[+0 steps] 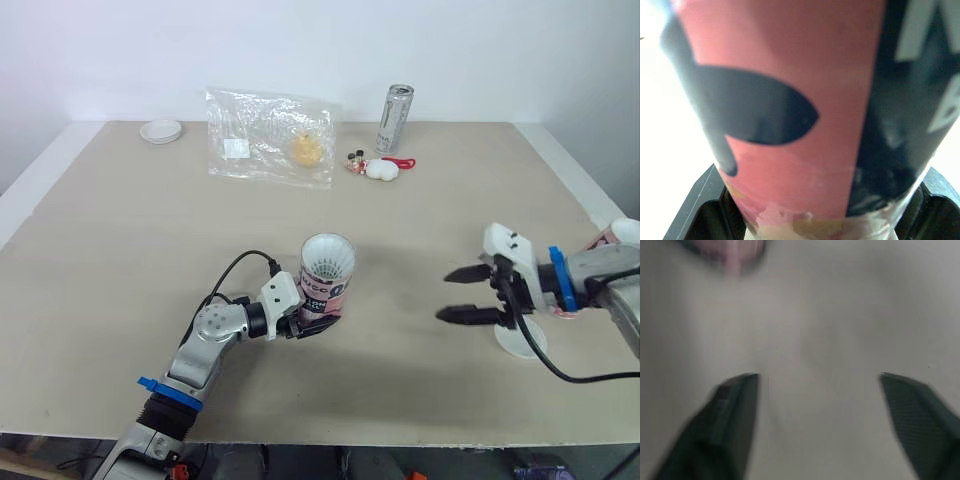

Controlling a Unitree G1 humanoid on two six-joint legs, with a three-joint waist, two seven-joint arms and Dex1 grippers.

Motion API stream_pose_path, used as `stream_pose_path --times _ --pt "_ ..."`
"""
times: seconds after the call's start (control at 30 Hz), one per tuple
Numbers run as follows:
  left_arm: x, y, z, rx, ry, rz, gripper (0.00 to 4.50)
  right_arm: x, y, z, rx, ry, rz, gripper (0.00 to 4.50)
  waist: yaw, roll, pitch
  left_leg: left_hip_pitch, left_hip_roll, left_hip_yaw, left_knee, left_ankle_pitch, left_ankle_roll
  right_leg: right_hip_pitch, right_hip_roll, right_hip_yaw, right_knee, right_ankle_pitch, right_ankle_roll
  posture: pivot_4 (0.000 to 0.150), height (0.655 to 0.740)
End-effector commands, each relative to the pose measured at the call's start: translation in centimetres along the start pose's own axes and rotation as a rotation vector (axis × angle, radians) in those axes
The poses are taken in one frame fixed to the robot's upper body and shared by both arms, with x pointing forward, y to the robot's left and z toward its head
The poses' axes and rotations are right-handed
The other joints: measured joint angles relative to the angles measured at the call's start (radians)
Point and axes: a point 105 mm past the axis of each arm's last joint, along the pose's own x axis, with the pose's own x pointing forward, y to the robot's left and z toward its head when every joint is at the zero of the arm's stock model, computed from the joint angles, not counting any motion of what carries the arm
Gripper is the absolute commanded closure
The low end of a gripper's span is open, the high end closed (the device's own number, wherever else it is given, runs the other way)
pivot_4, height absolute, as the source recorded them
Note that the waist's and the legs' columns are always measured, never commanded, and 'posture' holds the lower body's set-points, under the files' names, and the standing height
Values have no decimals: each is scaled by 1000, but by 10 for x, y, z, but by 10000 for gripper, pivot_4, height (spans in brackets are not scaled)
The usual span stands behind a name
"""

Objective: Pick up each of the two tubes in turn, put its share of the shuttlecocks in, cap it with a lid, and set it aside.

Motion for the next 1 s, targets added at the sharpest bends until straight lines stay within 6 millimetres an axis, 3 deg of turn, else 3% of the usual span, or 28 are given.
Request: stream_pose_path --times 0.03,0.23,1.0 --pt "2 -9 4 -6 -40 -42 14096 -21 1 -5 13 73 4 1475 0 0 0 0 0 0 0 0 0 0 0 0 0 0 0 1500 7400" --pt "2 -14 0 -11 -30 -66 14096 -35 0 -8 26 127 -18 1475 -1 0 0 1 0 0 0 0 0 0 0 0 0 0 -1 1500 7400" --pt "4 -12 -3 -17 2 -76 14096 -42 10 -40 198 234 -87 1475 -1 1 0 1 0 1 0 0 0 0 0 0 0 0 0 1500 7400"
